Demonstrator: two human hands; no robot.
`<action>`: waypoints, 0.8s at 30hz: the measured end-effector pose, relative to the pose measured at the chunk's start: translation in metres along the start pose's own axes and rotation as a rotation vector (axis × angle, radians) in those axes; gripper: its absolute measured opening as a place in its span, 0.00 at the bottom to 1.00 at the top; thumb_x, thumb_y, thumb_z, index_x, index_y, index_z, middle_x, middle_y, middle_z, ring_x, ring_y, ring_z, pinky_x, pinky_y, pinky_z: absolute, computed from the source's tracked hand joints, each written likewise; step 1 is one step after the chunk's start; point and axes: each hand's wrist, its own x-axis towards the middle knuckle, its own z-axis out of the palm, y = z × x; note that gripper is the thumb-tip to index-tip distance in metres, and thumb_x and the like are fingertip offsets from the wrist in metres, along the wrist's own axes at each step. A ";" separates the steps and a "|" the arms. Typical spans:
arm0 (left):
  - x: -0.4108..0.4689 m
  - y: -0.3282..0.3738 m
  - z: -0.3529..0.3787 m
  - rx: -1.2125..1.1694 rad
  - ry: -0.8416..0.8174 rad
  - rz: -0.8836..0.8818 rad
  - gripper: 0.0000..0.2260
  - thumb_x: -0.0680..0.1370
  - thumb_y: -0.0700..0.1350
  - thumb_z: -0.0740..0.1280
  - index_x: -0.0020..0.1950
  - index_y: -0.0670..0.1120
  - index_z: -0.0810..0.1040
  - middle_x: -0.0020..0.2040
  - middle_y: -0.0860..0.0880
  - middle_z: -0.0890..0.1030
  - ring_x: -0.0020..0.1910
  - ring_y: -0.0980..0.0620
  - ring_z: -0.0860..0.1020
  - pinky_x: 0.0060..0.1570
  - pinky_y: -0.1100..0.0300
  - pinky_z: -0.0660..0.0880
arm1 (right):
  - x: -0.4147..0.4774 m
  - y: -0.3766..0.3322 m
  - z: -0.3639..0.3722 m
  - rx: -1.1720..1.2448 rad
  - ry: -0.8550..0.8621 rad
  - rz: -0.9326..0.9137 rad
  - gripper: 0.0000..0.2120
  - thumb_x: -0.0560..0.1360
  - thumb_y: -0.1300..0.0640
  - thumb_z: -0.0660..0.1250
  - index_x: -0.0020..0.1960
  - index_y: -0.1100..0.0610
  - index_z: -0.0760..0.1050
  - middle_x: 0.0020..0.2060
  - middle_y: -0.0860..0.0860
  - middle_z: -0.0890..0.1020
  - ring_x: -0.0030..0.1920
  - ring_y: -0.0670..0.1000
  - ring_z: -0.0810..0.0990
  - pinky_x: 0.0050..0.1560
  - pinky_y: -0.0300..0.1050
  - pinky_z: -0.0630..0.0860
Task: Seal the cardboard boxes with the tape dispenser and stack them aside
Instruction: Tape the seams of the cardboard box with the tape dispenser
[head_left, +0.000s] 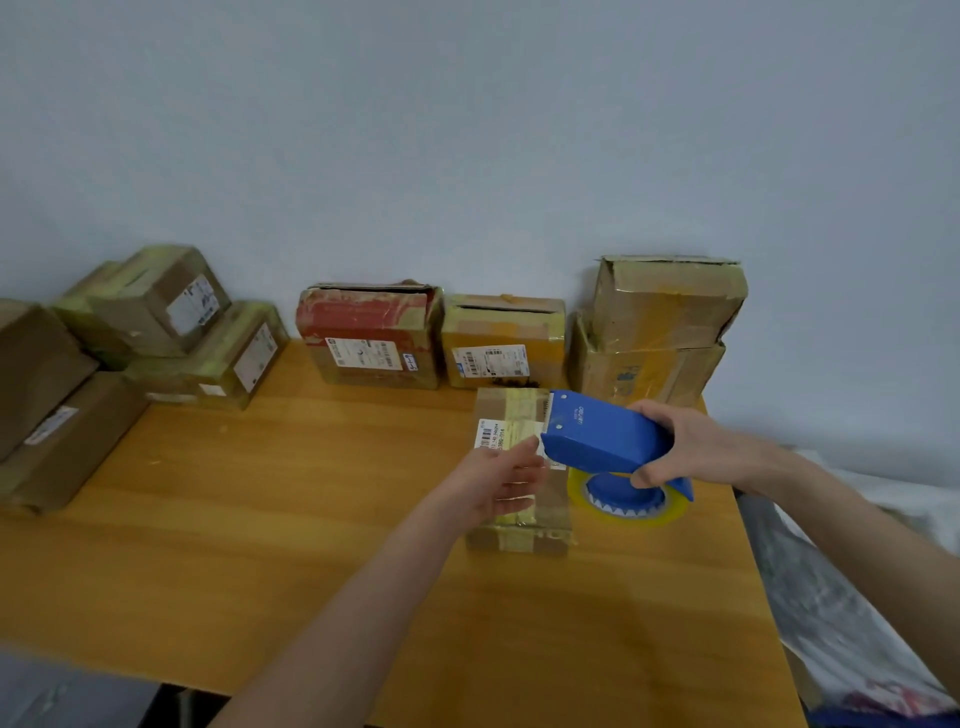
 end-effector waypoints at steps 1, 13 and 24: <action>-0.001 -0.002 -0.001 -0.032 0.008 0.007 0.12 0.74 0.51 0.72 0.49 0.42 0.81 0.38 0.50 0.84 0.37 0.55 0.82 0.39 0.61 0.79 | 0.001 0.000 0.001 -0.006 -0.012 -0.004 0.29 0.58 0.52 0.75 0.57 0.46 0.72 0.52 0.48 0.77 0.45 0.40 0.79 0.42 0.35 0.76; -0.010 -0.008 -0.005 0.007 0.139 0.077 0.04 0.78 0.44 0.68 0.50 0.44 0.79 0.39 0.50 0.84 0.39 0.56 0.82 0.38 0.63 0.78 | 0.009 -0.001 0.015 -0.153 -0.035 -0.085 0.28 0.60 0.53 0.78 0.56 0.48 0.70 0.50 0.46 0.77 0.46 0.39 0.79 0.40 0.32 0.75; -0.016 -0.010 -0.019 0.140 0.268 0.184 0.03 0.77 0.40 0.69 0.44 0.41 0.79 0.36 0.47 0.81 0.33 0.55 0.80 0.35 0.62 0.79 | 0.009 0.003 0.026 -0.470 0.035 -0.179 0.31 0.65 0.40 0.74 0.63 0.37 0.63 0.50 0.35 0.74 0.49 0.37 0.75 0.40 0.31 0.71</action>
